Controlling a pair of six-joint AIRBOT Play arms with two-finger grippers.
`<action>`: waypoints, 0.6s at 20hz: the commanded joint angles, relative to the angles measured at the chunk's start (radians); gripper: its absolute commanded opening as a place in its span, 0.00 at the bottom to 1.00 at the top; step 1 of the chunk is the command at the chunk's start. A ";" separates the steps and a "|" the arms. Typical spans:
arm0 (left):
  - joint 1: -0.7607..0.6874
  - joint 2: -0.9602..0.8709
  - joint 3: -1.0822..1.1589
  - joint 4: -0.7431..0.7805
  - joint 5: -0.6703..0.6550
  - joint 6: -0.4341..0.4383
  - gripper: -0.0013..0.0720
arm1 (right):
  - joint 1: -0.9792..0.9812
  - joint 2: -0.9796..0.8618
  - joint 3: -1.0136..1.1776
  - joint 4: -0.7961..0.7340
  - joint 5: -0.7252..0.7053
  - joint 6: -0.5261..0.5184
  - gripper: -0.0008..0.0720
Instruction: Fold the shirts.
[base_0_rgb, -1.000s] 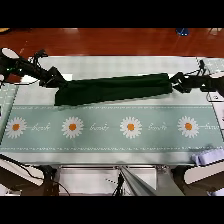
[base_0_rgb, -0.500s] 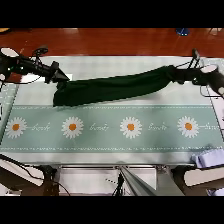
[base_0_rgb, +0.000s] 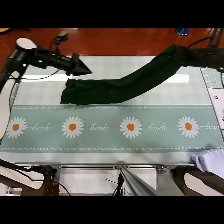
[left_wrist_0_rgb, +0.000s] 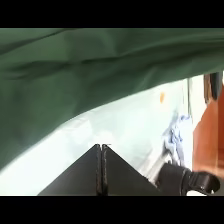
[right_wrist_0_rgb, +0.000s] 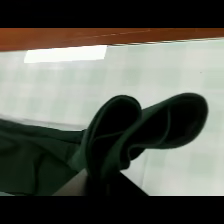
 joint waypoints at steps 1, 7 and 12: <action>-0.151 0.021 -0.010 -0.007 0.088 -0.030 0.06 | 0.066 0.149 0.001 -0.179 0.068 0.166 0.06; -0.389 0.006 -0.090 -0.007 0.200 -0.030 0.06 | 0.072 0.309 0.001 -0.222 0.219 0.256 0.06; -0.522 -0.061 -0.110 -0.011 0.281 -0.045 0.06 | 0.072 0.408 0.001 -0.242 0.305 0.297 0.06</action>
